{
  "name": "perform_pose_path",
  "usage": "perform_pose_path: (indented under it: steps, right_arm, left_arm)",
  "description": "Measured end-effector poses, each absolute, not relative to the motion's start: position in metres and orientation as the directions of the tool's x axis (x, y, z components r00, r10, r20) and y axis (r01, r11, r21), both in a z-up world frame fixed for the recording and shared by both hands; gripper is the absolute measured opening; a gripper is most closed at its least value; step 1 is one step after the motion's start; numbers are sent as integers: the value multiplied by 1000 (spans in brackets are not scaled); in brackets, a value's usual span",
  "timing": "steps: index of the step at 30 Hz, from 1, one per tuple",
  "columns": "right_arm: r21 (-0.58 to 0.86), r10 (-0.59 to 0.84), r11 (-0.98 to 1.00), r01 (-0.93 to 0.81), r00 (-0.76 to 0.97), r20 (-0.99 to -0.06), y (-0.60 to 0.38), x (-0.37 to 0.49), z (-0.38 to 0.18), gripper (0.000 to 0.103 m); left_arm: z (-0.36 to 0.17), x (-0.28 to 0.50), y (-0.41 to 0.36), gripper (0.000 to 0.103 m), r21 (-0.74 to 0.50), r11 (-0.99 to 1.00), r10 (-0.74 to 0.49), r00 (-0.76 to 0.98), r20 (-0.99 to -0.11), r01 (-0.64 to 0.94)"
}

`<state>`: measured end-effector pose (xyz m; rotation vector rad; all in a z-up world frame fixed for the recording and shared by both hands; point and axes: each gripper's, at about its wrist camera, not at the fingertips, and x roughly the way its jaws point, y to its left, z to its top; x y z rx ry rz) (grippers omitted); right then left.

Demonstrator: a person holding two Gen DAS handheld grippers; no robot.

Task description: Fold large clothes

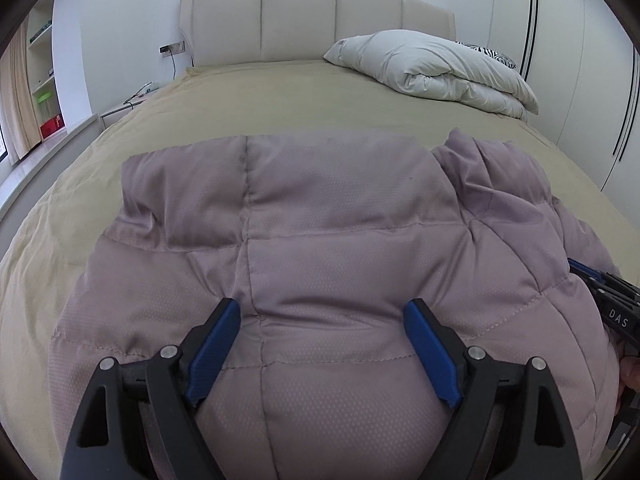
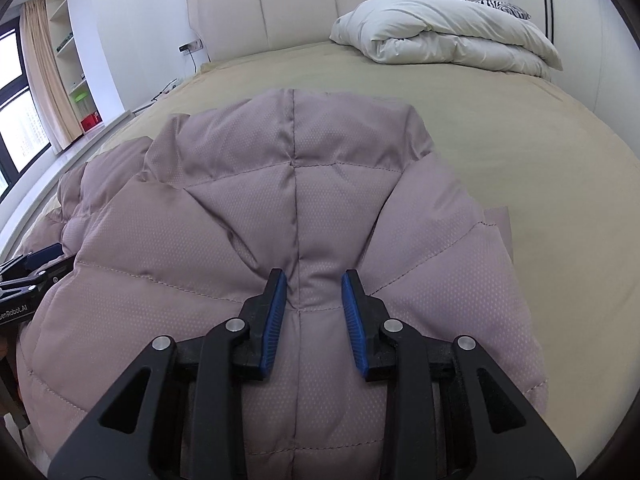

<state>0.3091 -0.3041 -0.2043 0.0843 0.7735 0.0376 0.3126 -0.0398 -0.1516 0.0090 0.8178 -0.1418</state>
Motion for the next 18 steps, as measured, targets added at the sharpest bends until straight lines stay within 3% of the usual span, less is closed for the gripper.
perform_pose_path:
  steps: [6,9,14,16,18]
  right_arm:
    - [63,45,998,-3,722,-691,-301,305,-208,29]
    - [48,33,999,3,693,-720,-298,305,-191,29]
    - [210,148,978,-9,742,-654,-277,274,-149,29]
    - [152,166,984,-88,745,-646,-244,268,-144,34]
    - [60,151,987,-147,751,-643,-212,264,-148,55]
  left_arm:
    - [-146,312,-34,87,-82,988,-151,668,-729,134]
    - [-125,297,-19,80,-121,986,-168,681,-713,116]
    - [-102,268,15,80,-128,992,-98,751,-653,18]
    - [-110,271,17,80,-108,994,-83,725,-684,12]
    - [-121,274,13,81,-69,997,-68,706,-705,28]
